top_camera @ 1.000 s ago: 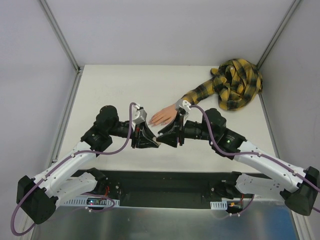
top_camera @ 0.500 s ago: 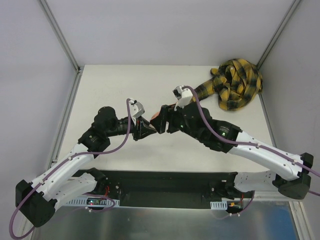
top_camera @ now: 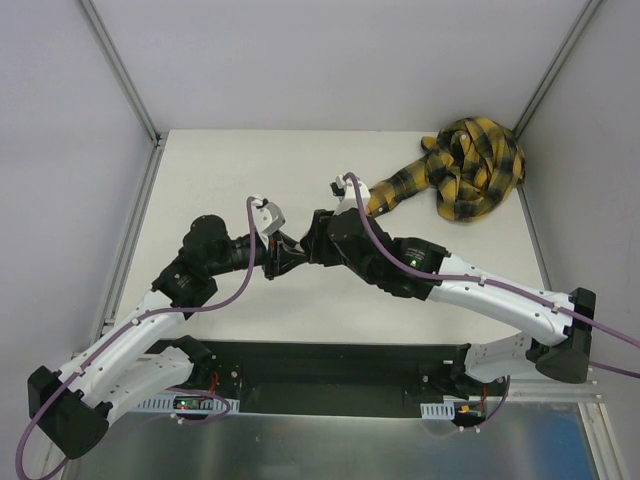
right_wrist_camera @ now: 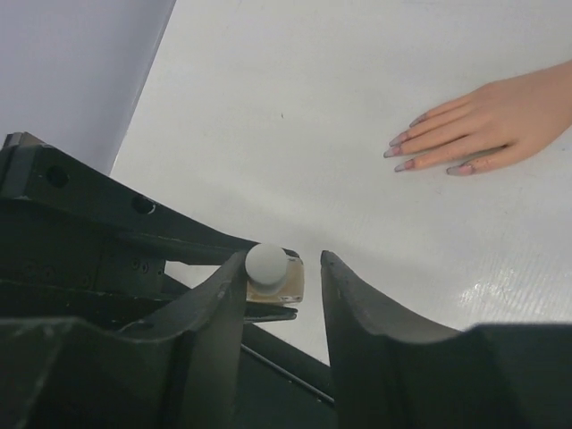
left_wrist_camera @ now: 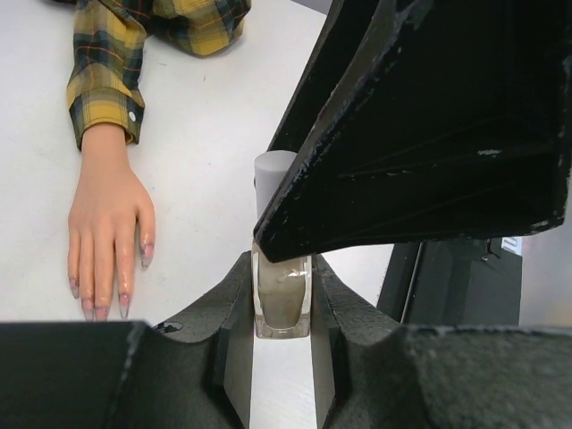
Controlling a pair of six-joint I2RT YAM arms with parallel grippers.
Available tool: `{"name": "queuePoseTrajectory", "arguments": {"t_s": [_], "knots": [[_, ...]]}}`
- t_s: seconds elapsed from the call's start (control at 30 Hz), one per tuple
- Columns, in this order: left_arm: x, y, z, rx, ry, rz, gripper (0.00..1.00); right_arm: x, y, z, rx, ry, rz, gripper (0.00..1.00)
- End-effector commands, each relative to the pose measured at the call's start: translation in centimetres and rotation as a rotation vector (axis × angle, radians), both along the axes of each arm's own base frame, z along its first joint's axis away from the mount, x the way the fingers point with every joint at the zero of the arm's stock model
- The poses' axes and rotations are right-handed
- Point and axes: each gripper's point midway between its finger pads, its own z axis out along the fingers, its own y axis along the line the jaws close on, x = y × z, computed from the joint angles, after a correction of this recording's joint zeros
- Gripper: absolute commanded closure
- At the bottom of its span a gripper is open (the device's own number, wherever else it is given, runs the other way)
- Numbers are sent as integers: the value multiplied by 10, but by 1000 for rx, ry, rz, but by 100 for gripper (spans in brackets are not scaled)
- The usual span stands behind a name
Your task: Paint the nails
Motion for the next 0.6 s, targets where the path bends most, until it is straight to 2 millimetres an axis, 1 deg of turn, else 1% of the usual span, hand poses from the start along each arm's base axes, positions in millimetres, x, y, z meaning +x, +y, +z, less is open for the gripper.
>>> {"name": "queuePoseTrajectory", "arguments": {"t_s": [0.0,0.03,0.07,0.1,0.13,0.17,0.2,0.23,0.27,0.3,0.33,0.37,0.4,0.43,0.47,0.5,0.53,0.57], "knots": [[-1,-1,20,-36,-52,-26,100,4,5,26,103,-40,-22,65],[-2,-1,19,-35,-48,-30,100,4,4,27,108,-48,-23,68],[-3,-2,20,-37,-51,-38,100,3,2,21,98,-50,-15,81],[-6,-3,21,-39,-50,-55,100,3,1,30,122,-79,-6,86],[-8,-4,22,-44,-52,-71,100,2,-1,30,122,-90,4,90],[-10,-5,21,-44,-49,-86,100,1,-3,22,103,-97,24,100],[-19,-7,22,-51,-46,-139,100,0,-7,29,101,-142,59,99],[-24,-9,23,-57,-44,-173,100,-2,-7,29,89,-172,116,99],[-30,-10,25,-68,-47,-212,100,-13,1,31,132,-165,279,99],[-50,-12,27,-84,-39,-328,100,-20,9,25,160,-258,434,100],[-60,-12,29,-92,-33,-388,100,-47,11,44,263,-345,639,100],[-73,-12,36,-111,-49,-466,100,-99,7,43,359,-374,988,100],[-85,-10,40,-131,-33,-528,100,-98,2,34,361,-379,992,100],[-101,-6,43,-146,-26,-622,100,-94,-1,28,333,-367,1005,100],[-106,-5,42,-153,-20,-647,100,-98,-6,27,346,-330,1057,100],[-108,-5,43,-157,-13,-657,100,-97,-6,28,350,-335,1051,100],[-108,-5,43,-157,-13,-656,100,-100,-5,25,362,-319,1046,100],[-106,-5,42,-156,-14,-648,100,-98,-4,27,367,-327,1033,100]]}}
